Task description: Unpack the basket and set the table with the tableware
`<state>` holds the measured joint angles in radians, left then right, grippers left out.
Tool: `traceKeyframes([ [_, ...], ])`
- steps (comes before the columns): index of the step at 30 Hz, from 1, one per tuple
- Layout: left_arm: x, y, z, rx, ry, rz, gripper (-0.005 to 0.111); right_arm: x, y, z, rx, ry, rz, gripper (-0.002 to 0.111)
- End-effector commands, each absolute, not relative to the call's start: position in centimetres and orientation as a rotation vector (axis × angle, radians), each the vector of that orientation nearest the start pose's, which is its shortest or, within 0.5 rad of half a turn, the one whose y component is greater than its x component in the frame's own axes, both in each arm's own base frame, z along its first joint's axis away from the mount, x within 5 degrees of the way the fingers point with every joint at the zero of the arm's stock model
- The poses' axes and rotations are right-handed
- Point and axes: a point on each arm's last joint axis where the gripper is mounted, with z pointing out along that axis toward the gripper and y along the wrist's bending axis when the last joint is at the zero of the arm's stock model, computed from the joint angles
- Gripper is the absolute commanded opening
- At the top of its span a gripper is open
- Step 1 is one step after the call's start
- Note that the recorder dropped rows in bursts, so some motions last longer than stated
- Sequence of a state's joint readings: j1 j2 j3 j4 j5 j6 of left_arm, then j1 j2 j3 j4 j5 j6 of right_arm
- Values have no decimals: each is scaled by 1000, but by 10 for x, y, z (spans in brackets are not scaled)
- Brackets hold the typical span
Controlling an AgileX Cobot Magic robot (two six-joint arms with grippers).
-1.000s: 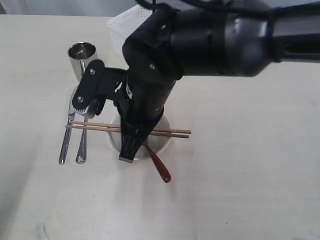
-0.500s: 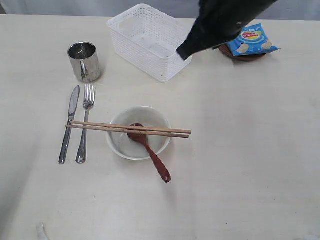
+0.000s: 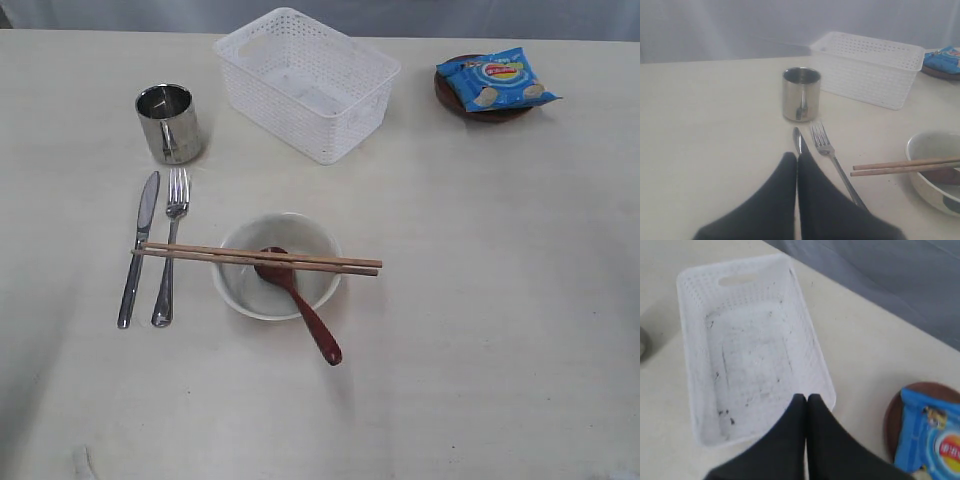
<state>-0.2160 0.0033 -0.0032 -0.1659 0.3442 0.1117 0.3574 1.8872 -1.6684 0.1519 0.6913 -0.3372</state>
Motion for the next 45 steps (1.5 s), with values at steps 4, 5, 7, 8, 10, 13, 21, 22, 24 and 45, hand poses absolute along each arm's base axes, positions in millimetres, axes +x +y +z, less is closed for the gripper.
traceKeyframes([
  [4, 51, -17, 183, 202, 1817, -238, 0, 474, 177, 271, -822, 2368, 142, 19],
  [5, 51, -17, 183, 202, 1817, -238, 0, 482, 177, 264, -810, 2393, 174, 28],
  [7, 51, -17, 183, 202, 1817, -238, 0, 494, 177, 248, -794, 2429, 231, 44],
  [8, 51, -17, 183, 202, 1817, -238, 0, 500, 176, 242, -780, 2434, 252, 51],
  [10, 51, -17, 183, 202, 1817, -238, 0, 509, 175, 231, -777, 2437, 255, 55],
  [13, 51, -17, 183, 202, 1817, -238, 0, 517, 175, 214, -778, 2451, 270, 51],
  [21, 51, -17, 183, 199, 1817, -240, 0, 521, 180, 167, -890, 2492, 346, 12],
  [22, 51, -17, 183, 199, 1817, -240, 0, 523, 177, 171, -875, 2475, 339, 3],
  [24, 51, -17, 183, 199, 1817, -240, 0, 530, 155, 207, -804, 2398, 309, -1],
  [45, 51, -17, 183, 202, 1817, -237, 0, 506, -206, 202, -13, 2472, 355, -1],
])
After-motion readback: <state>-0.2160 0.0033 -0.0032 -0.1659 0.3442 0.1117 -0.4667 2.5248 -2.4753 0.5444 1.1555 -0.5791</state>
